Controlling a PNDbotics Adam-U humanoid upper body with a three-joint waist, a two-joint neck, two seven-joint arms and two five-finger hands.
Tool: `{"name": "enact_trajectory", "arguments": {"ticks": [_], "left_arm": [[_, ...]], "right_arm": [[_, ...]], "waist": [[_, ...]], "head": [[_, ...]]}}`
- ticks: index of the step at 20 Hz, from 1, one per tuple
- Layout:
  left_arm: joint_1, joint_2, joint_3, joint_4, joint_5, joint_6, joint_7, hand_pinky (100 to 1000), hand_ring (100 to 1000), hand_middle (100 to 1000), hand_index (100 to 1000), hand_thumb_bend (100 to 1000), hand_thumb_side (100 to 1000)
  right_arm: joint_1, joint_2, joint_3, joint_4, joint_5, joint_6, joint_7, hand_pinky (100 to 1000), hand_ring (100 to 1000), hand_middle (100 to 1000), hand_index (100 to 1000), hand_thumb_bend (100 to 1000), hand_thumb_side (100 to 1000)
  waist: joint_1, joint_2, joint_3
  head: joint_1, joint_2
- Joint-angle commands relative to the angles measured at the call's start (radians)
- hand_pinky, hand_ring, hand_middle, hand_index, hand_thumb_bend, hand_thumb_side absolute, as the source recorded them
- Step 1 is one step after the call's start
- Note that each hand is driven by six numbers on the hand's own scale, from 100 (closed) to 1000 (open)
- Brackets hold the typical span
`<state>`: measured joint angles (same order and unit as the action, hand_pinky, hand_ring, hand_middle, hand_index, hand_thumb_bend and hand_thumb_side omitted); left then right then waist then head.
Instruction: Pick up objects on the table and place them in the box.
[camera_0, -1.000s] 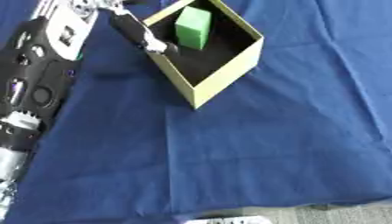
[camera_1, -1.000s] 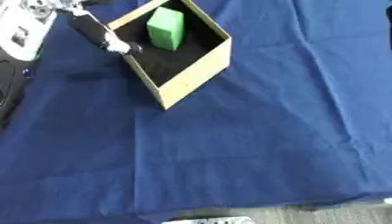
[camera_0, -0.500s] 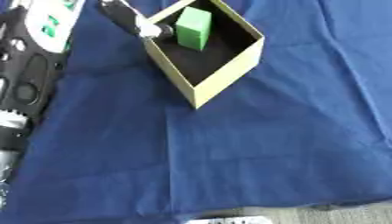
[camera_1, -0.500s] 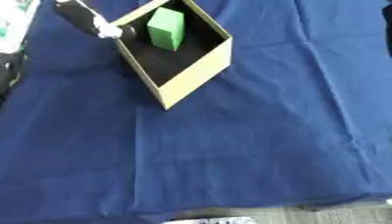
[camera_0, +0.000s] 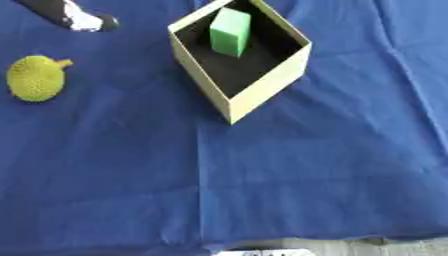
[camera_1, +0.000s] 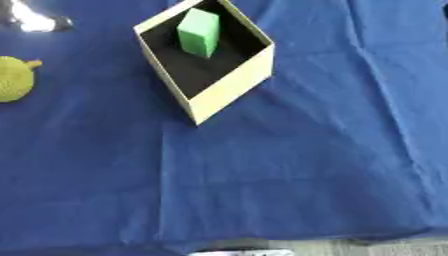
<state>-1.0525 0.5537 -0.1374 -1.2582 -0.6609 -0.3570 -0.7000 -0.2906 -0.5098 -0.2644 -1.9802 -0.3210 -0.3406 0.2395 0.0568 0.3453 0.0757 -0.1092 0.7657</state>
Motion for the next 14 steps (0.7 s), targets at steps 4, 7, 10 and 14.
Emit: {"name": "enact_trajectory", "arguments": {"ticks": [4,7,10,14], "left_arm": [[0.029,0.089,0.012,0.037,-0.015,-0.008,-0.032,963,965,883,960,527,427],[0.055,0.109,0.014,0.064,-0.020,-0.016,-0.054,962,964,881,961,533,441],[0.074,0.122,0.026,0.091,-0.023,-0.014,-0.063,962,964,880,960,541,442],[0.092,0.134,0.046,0.139,-0.048,-0.001,-0.057,961,964,880,959,549,434]], "right_arm": [[-0.013,-0.033,-0.008,-0.020,0.004,-0.004,-0.006,874,754,504,723,100,590],[-0.012,-0.033,-0.009,-0.020,0.006,-0.004,-0.008,874,754,504,722,100,590],[-0.013,-0.031,-0.010,-0.020,0.007,-0.002,-0.009,874,754,504,722,100,590],[-0.011,-0.028,-0.011,-0.020,0.008,0.000,-0.009,874,754,503,722,100,591]], "waist": [[-0.004,-0.025,-0.001],[-0.005,-0.024,-0.004],[-0.005,-0.024,-0.002],[-0.007,-0.023,-0.002]], "head": [[0.004,0.004],[0.004,0.004],[0.005,0.004],[0.007,0.004]]}}
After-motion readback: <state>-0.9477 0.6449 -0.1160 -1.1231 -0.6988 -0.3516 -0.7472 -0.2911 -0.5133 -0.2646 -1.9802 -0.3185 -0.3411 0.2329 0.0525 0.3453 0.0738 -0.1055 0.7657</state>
